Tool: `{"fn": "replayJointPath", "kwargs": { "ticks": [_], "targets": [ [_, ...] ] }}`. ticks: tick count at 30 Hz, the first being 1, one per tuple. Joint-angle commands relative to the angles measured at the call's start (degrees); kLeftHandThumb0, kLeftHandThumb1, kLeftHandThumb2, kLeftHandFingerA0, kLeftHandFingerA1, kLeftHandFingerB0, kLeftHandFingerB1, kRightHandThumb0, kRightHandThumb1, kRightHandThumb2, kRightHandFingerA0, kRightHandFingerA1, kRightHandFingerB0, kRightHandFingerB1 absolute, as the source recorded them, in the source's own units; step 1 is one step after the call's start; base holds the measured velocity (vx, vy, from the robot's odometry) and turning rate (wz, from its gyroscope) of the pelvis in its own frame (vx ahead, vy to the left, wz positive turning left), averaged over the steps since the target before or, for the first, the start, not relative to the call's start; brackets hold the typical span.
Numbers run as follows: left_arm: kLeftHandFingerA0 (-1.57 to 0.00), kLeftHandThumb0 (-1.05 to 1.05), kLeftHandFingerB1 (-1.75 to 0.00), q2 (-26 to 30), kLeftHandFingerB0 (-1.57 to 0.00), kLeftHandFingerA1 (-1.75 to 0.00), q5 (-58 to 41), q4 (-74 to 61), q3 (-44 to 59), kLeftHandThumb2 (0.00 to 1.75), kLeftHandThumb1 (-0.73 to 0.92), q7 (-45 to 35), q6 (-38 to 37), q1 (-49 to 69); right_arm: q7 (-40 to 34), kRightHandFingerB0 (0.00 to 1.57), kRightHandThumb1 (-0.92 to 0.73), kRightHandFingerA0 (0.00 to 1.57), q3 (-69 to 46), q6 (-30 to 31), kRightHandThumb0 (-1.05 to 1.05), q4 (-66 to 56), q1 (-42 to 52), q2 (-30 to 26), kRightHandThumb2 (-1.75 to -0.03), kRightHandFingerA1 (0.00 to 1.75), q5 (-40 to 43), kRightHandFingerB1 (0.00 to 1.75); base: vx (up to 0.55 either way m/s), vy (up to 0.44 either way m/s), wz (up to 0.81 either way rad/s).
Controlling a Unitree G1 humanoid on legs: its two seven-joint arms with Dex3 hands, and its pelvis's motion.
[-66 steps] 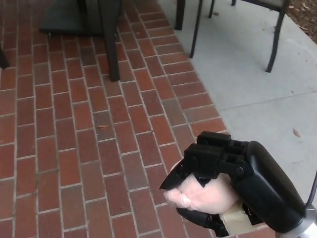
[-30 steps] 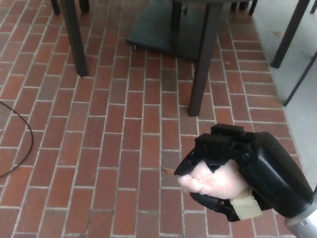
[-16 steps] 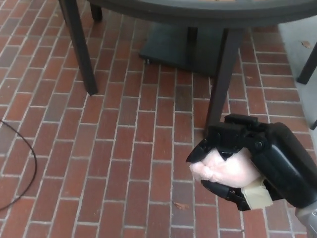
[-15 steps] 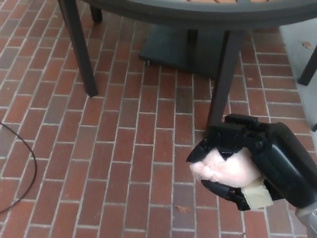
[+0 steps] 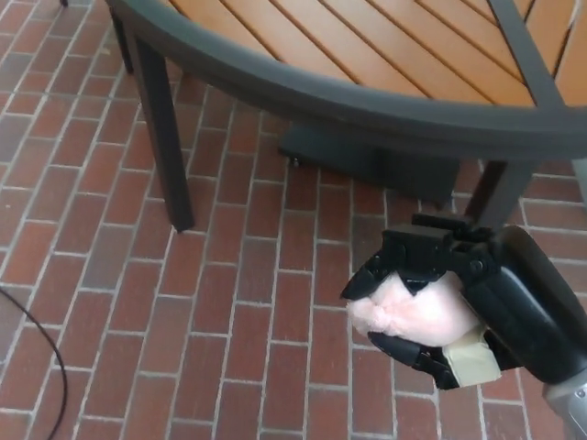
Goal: The robot uses its right hand to pick up the emotional support dumpling kept on the square table outside, turn around and walk towards the round table and place it in middle of the desk
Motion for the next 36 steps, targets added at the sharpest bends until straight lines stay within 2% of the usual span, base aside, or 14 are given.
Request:
{"fn": "replayJointPath", "kwargs": {
  "ticks": [1, 4, 10, 13, 18, 19, 23, 30, 36],
  "targets": [
    [-0.85, -0.07, -0.58, 0.1, -0.81, -0.74, -1.0, 0.5, 0.5, 0.60, 0.68, -0.7, -5.8, 0.4, -0.2, 0.86, -0.59, 0.90, -0.3, 0.8, -0.12, -0.5, 0.2, 0.1, -1.03, 1.56, -0.3, 1.06, 0.43, -0.070, 0.27],
    [-0.81, -0.09, -0.57, 0.0, -0.79, -0.69, -0.5, 0.2, 0.2, 0.60, 0.68, -0.5, -6.0, 0.7, -0.4, 0.85, -0.59, 0.89, -0.6, 0.3, -0.13, 0.1, 0.2, 0.0, -1.04, 1.60, -0.3, 1.12, 0.42, -0.099, 0.30],
    [-0.81, -0.07, -0.57, 0.1, -0.77, -0.65, -0.6, 1.5, 0.3, 0.60, 0.68, -0.3, -6.7, 0.7, -0.6, 0.88, -0.57, 0.93, -0.9, 0.1, -0.11, 0.2, 0.0, -0.2, -1.05, 1.51, -0.2, 1.04, 0.47, -0.096, 0.17],
    [-0.82, -0.05, -0.56, 0.3, -0.78, -0.69, -0.3, 2.1, 0.1, 0.61, 0.70, 0.0, -7.0, 0.6, -0.6, 0.87, -0.56, 0.90, -1.1, 0.3, -0.12, 0.1, -0.2, -0.4, -1.07, 1.57, -0.5, 1.09, 0.38, -0.053, -0.18],
    [-0.81, -0.09, -0.55, 0.4, -0.77, -0.65, -0.1, 2.4, -0.2, 0.60, 0.68, 0.2, -6.8, 0.3, -0.6, 0.88, -0.56, 0.91, -1.3, 0.3, -0.12, 0.3, -0.4, -0.5, -1.07, 1.56, -0.6, 1.05, 0.38, 0.037, -0.48],
    [-0.80, -0.08, -0.55, 0.3, -0.78, -0.65, -0.2, 2.3, -0.1, 0.59, 0.67, 0.2, -7.0, 0.4, -0.7, 0.88, -0.56, 0.93, -1.5, -0.1, -0.12, 0.7, -0.7, -0.6, -1.07, 1.52, -0.3, 1.09, 0.31, 0.236, -0.48],
    [-0.79, -0.08, -0.55, 0.3, -0.76, -0.63, -0.7, 2.6, 0.0, 0.59, 0.67, 0.0, -7.4, 0.2, -0.6, 0.87, -0.59, 0.91, -2.8, 0.1, -0.13, 1.3, -2.2, -1.0, -1.05, 1.57, 0.5, 1.08, 0.30, 0.195, -0.16],
    [-0.79, -0.11, -0.54, 0.3, -0.75, -0.61, -0.4, 2.4, -0.4, 0.59, 0.65, 0.1, -8.2, 0.7, -0.4, 0.87, -0.59, 0.91, -4.2, -1.5, -0.13, 3.4, -4.8, -1.8, -1.04, 1.54, 1.8, 1.09, 0.04, 0.091, -0.01],
    [-0.78, -0.13, -0.53, 0.1, -0.73, -0.59, -0.7, 1.6, -0.5, 0.59, 0.66, -0.1, -7.8, 1.4, 0.9, 0.90, -0.59, 0.93, -6.1, 0.2, -0.14, 4.3, -7.6, -3.8, -1.03, 1.48, 1.6, 1.05, -0.06, -0.051, -0.11]
  ]
}}
